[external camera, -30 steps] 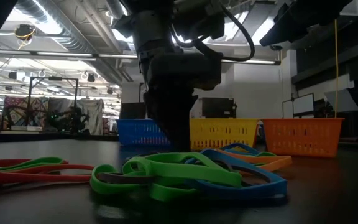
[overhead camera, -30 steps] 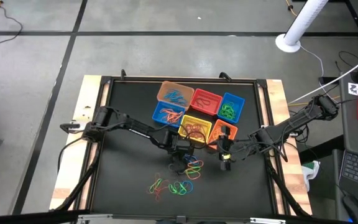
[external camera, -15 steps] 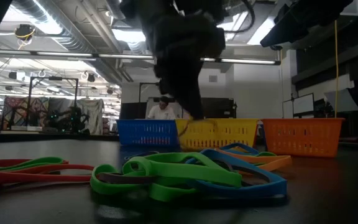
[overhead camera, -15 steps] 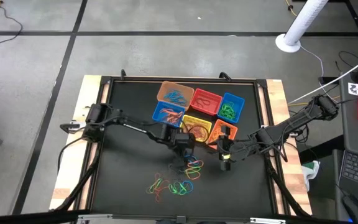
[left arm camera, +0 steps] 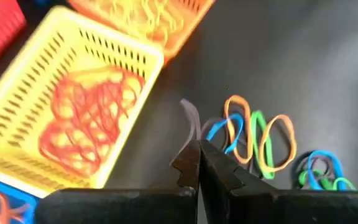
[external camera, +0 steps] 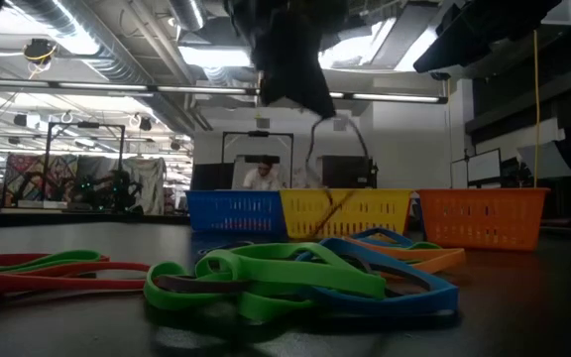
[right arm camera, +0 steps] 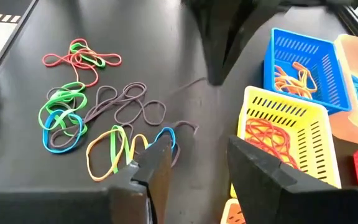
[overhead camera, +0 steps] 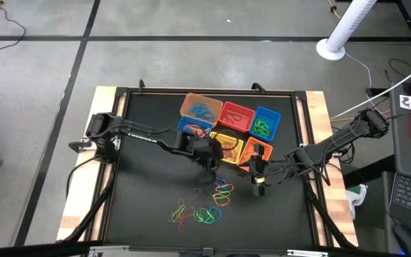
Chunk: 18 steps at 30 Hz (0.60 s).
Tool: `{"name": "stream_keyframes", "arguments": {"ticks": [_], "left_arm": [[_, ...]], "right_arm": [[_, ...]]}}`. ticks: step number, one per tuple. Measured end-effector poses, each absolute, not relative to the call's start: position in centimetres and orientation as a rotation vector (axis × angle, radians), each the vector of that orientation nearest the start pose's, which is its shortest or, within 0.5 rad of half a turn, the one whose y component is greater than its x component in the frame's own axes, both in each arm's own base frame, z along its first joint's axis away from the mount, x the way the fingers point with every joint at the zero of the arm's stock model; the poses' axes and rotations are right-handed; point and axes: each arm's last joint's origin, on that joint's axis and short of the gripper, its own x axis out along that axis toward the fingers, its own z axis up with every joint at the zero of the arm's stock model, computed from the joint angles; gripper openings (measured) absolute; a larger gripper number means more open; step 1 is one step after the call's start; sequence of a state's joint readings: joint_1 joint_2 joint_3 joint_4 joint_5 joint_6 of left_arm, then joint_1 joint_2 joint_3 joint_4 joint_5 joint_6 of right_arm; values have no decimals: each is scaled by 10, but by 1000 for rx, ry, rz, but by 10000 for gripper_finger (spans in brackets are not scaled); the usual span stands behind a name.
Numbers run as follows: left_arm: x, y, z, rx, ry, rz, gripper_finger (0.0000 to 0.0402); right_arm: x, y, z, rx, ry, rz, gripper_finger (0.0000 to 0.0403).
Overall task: Sort rubber bands into baskets
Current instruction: Put the violet rubber band into the pink basket
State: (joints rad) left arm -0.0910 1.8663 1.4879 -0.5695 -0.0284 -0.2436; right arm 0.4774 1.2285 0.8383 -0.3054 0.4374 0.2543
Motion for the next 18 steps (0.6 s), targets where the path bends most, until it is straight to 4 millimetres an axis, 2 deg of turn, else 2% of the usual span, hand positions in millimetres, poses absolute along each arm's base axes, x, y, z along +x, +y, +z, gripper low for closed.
{"name": "stream_keyframes", "arguments": {"ticks": [9,18], "left_arm": [[397,-26,272,-126,820,37,1],[404,6,297,-29,599,54,1]], "right_arm": [[232,103,259,-85,566,-150,156],[239,105,293,-137,473,-176,156]]}}
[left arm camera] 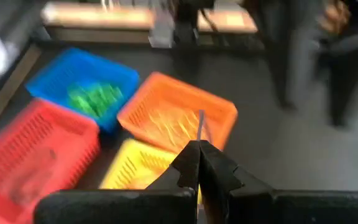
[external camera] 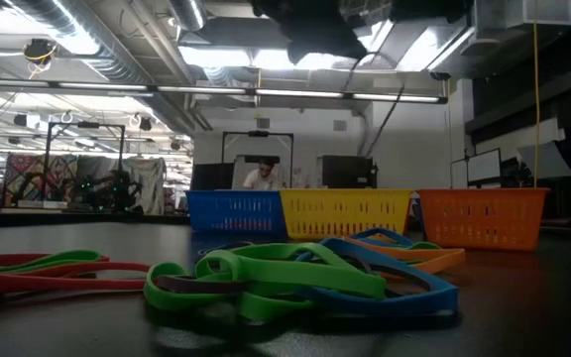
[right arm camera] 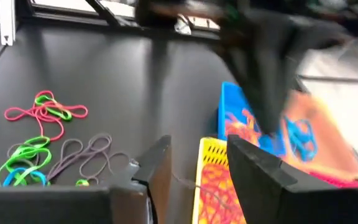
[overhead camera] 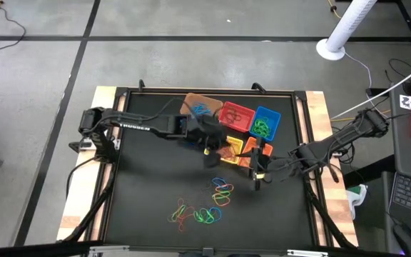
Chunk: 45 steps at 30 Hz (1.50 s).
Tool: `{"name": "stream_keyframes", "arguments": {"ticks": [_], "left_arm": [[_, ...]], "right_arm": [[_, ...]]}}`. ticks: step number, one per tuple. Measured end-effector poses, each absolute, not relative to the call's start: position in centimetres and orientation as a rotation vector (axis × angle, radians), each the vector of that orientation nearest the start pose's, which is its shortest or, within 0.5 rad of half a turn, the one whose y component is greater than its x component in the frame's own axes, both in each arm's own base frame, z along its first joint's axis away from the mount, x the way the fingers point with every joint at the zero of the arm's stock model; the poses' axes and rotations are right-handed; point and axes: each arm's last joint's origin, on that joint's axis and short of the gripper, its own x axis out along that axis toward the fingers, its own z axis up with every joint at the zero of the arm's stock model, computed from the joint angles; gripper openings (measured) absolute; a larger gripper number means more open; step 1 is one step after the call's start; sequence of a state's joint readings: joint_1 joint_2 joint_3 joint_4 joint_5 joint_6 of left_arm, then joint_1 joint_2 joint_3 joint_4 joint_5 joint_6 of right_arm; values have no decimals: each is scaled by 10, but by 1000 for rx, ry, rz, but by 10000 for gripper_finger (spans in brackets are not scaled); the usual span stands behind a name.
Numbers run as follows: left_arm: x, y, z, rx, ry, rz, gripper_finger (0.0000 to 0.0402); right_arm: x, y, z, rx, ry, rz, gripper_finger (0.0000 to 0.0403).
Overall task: Sort rubber bands into baskets
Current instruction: Put the violet rubber band into the pink basket, then put the orange rubber band into the left blue basket
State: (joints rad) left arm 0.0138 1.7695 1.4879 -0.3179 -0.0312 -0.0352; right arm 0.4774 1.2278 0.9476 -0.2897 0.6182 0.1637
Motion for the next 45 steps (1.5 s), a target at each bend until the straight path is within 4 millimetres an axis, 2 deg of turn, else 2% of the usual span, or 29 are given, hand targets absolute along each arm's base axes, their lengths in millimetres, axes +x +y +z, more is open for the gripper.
{"name": "stream_keyframes", "arguments": {"ticks": [5,14,17,23,28,34,39,42,45], "left_arm": [[409,38,309,36,468,109,1],[404,103,317,72,359,257,1],[407,121,308,65,355,296,1],[421,148,273,75,387,334,1],[428,161,244,91,448,345,1],[435,164,218,113,516,332,11],[437,165,207,77,540,337,79],[437,165,208,77,535,337,128],[437,160,213,64,524,334,160]], "right_arm": [[241,106,307,-185,441,-160,156],[241,110,307,-172,469,-8,156],[240,112,307,-158,479,53,156],[240,112,305,-155,503,67,156],[237,112,301,-142,558,116,156],[234,114,297,-59,623,201,156],[233,115,295,-18,647,213,156],[235,116,292,-21,662,221,156],[241,120,283,-54,701,247,156]]}}
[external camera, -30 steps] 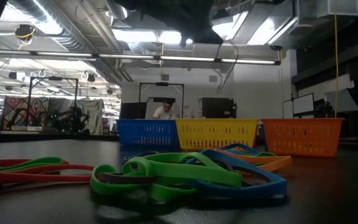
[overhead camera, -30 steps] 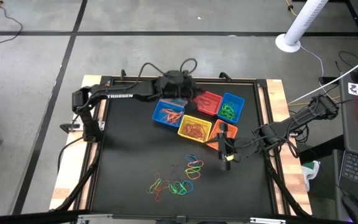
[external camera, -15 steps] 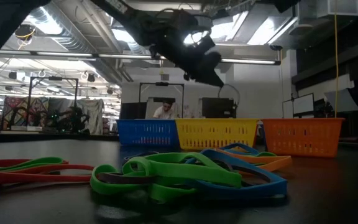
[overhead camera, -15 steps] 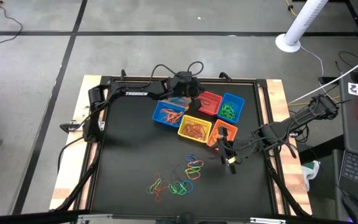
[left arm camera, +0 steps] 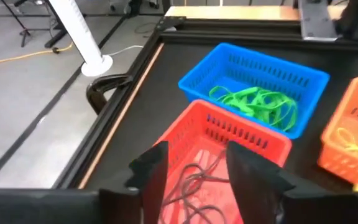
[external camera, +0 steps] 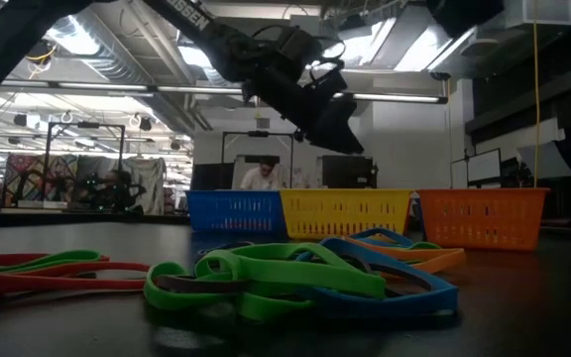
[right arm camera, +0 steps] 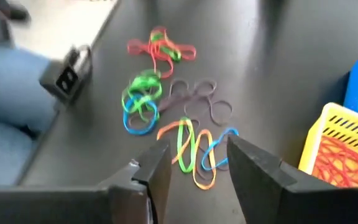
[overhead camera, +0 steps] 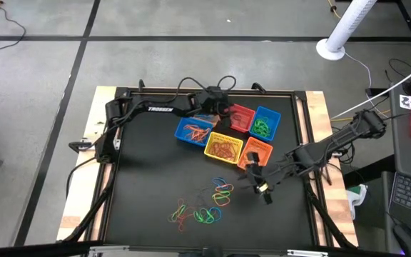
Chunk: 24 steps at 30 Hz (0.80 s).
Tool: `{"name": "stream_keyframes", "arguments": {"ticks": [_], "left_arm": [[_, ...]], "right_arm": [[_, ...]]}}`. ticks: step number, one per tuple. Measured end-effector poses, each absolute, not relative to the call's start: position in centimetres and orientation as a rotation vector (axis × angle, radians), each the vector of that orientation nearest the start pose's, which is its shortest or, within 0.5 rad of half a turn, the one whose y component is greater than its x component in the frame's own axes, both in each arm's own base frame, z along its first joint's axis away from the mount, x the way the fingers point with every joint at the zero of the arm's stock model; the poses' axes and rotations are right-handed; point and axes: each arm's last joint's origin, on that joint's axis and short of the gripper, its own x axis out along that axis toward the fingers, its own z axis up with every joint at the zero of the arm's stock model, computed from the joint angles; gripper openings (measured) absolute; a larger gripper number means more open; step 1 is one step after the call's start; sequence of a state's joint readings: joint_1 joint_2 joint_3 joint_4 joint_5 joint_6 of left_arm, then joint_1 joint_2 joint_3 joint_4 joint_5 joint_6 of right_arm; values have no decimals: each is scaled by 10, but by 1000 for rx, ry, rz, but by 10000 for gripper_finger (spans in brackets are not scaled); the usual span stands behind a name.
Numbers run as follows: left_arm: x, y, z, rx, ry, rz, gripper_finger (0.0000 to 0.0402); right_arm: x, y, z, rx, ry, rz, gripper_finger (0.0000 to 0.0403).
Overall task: Sort rubber bands into baskets
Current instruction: Put the orange rubber band into the left blue basket
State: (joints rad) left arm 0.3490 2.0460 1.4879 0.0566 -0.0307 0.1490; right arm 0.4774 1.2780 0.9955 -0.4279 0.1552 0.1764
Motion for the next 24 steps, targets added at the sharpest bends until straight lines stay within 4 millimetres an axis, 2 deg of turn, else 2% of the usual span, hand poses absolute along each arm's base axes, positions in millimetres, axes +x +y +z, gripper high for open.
{"name": "stream_keyframes", "arguments": {"ticks": [5,10,14,24], "left_arm": [[428,141,234,36,569,302,175],[413,115,252,40,689,241,166],[402,90,264,47,763,185,157],[382,32,285,97,848,46,137]], "right_arm": [[255,127,256,-155,802,279,156],[268,134,226,-269,894,306,156],[279,137,207,-292,933,315,156],[296,126,193,-200,961,374,156]]}}
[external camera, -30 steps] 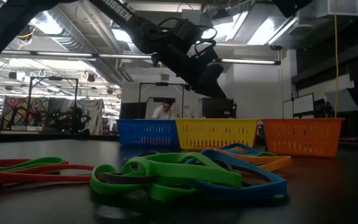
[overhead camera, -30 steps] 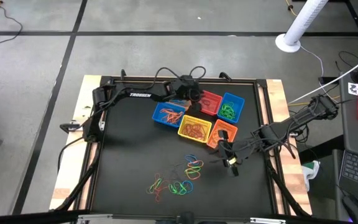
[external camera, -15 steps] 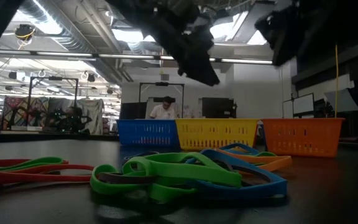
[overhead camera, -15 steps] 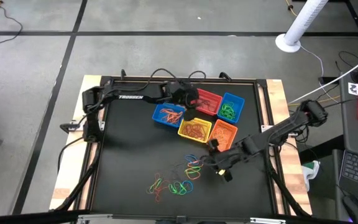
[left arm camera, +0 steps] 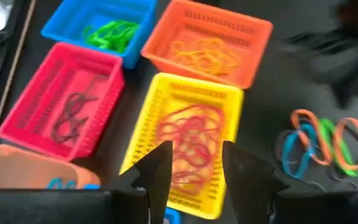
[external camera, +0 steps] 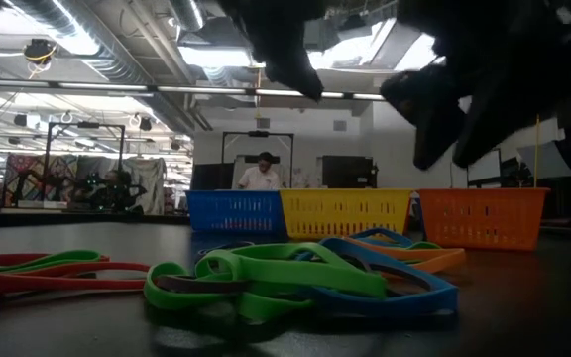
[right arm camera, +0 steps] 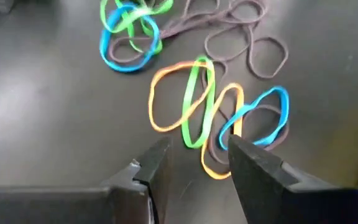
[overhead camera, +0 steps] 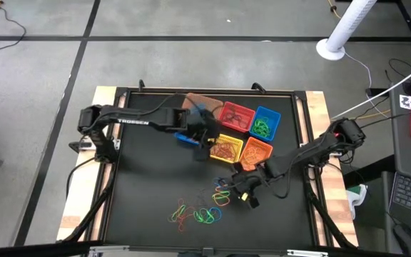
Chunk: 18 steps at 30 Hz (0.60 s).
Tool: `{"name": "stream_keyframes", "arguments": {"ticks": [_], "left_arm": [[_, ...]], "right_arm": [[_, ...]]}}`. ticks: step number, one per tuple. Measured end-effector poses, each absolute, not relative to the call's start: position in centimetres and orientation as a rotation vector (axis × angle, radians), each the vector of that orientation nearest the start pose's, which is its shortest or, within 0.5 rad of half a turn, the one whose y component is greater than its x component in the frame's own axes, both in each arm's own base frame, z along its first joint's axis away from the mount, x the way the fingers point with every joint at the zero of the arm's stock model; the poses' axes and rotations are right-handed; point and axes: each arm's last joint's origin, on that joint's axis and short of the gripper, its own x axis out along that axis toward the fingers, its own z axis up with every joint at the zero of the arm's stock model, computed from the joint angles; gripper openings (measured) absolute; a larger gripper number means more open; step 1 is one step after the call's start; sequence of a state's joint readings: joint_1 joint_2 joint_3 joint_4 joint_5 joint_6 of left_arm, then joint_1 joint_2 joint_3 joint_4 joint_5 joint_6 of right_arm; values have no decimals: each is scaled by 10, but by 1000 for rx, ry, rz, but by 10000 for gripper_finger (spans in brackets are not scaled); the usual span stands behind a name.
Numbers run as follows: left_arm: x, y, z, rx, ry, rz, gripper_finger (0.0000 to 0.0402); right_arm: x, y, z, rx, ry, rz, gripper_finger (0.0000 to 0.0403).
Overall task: Sort rubber bands into baskets
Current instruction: Put the orange rubber band into the left blue basket
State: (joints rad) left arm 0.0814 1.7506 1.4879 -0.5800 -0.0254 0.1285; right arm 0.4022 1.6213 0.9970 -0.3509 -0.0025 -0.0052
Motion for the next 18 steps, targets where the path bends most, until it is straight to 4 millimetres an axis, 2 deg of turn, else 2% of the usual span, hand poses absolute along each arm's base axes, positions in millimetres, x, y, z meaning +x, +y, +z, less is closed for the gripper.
{"name": "stream_keyframes", "arguments": {"ticks": [4,10,13,18], "left_arm": [[374,11,293,119,867,-6,135],[368,-15,295,150,893,-73,136],[368,-24,295,161,889,-95,136],[367,-32,295,169,887,-114,136]], "right_arm": [[297,127,181,-211,1012,373,156],[300,129,152,-236,1126,365,156],[301,129,141,-248,1159,359,156],[303,130,137,-257,1166,349,156]]}}
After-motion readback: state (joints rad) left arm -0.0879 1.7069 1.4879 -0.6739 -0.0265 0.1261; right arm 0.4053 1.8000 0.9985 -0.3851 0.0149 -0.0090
